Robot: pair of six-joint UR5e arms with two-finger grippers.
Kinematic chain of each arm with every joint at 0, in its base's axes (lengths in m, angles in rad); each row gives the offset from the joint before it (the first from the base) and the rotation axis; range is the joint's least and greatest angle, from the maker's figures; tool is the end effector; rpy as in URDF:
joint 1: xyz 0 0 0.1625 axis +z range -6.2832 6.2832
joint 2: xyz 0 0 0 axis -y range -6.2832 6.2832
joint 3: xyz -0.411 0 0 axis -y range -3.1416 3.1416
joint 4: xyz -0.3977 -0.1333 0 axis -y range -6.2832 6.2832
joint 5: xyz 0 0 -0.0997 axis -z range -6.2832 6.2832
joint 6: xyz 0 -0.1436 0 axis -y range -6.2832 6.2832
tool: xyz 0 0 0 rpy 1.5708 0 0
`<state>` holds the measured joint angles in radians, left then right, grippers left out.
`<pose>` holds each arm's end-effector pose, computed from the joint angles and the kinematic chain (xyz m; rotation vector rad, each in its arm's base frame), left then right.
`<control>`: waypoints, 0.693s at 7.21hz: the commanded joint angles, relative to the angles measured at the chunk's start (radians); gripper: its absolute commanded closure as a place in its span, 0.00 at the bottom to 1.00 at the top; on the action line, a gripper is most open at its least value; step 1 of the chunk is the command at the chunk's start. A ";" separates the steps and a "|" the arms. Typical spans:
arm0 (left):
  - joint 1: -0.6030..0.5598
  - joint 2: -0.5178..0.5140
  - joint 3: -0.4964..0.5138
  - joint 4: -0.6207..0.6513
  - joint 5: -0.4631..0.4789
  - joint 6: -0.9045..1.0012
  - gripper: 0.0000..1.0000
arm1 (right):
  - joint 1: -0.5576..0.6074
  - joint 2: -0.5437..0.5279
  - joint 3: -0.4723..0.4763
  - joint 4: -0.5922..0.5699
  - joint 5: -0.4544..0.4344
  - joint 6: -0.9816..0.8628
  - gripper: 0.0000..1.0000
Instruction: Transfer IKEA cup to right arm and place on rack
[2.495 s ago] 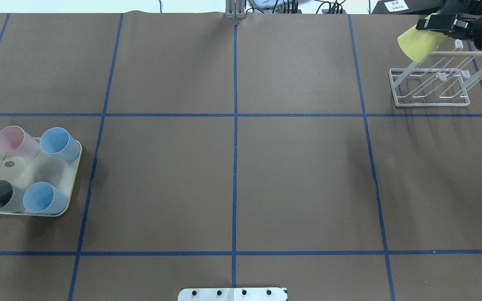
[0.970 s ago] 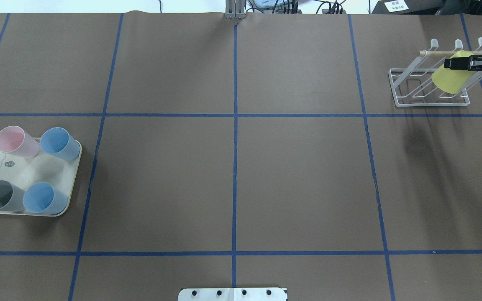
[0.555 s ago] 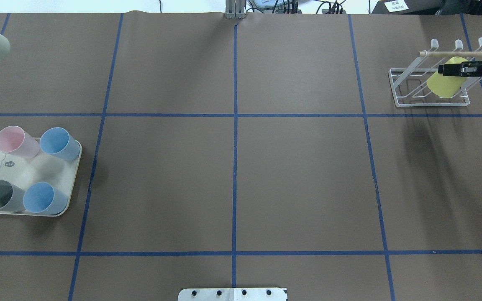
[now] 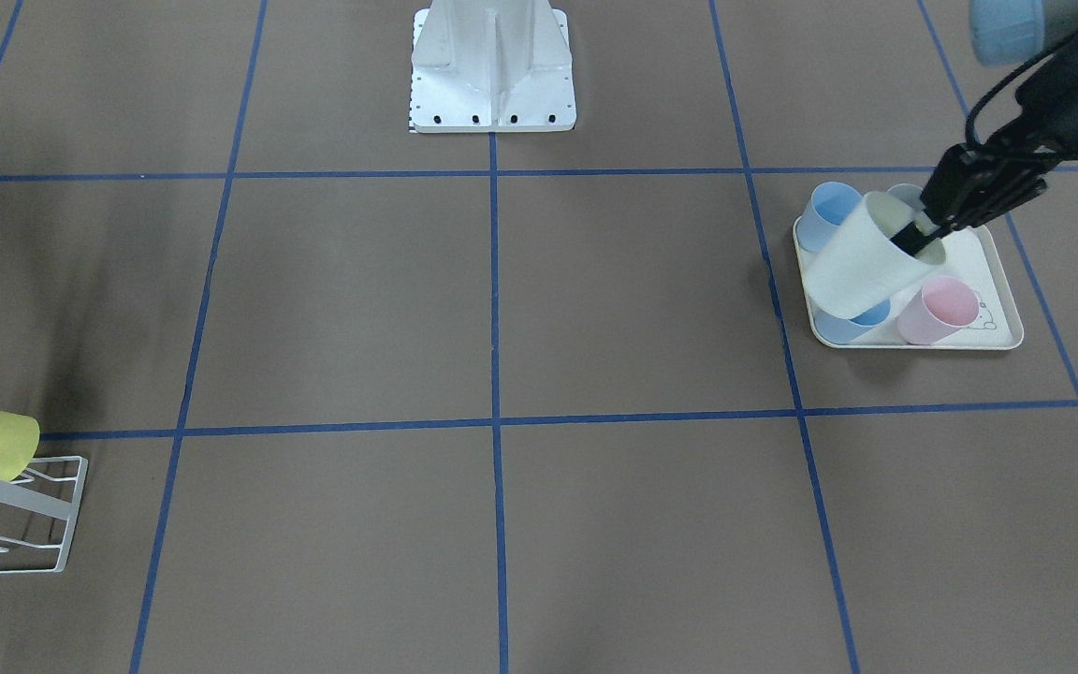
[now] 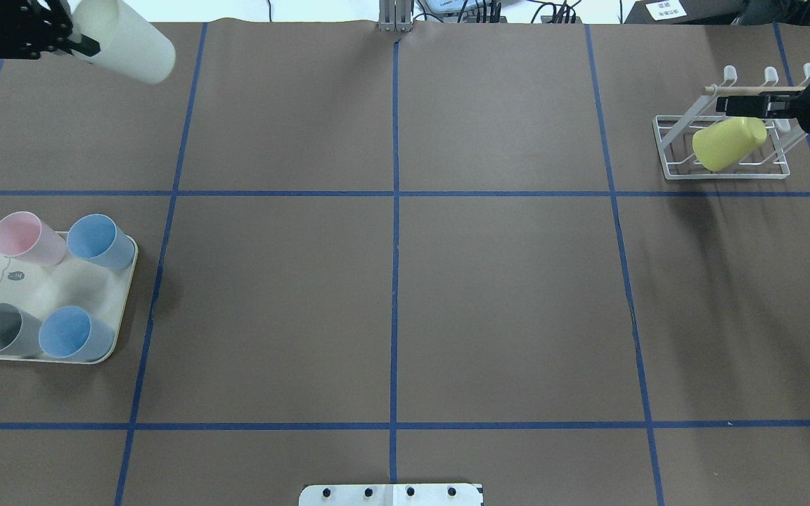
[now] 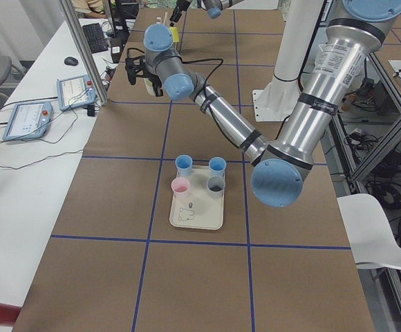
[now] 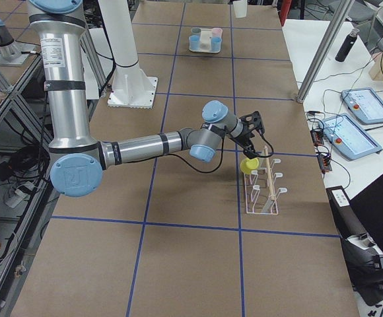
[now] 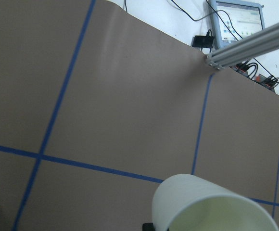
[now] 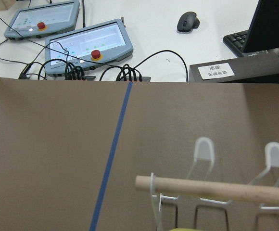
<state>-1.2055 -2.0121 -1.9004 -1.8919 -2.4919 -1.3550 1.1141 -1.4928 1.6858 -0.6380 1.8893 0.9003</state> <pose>0.1909 -0.5521 0.2085 0.0336 1.2957 -0.3463 -0.1802 -0.5670 0.4647 0.6909 -0.9221 0.2143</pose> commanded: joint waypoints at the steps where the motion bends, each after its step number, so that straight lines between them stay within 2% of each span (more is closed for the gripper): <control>1: 0.108 -0.068 0.015 -0.161 0.043 -0.238 1.00 | -0.003 0.019 0.101 0.003 0.022 0.278 0.02; 2: 0.180 -0.094 0.017 -0.258 0.153 -0.389 1.00 | -0.025 0.022 0.135 0.044 0.039 0.439 0.02; 4: 0.311 -0.105 0.018 -0.446 0.397 -0.606 1.00 | -0.127 0.032 0.123 0.287 0.037 0.800 0.02; 5: 0.402 -0.120 0.030 -0.557 0.554 -0.719 1.00 | -0.164 0.058 0.123 0.373 0.034 0.982 0.02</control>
<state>-0.8992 -2.1184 -1.8796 -2.3237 -2.1065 -1.9415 1.0014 -1.4573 1.8102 -0.3810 1.9263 1.6631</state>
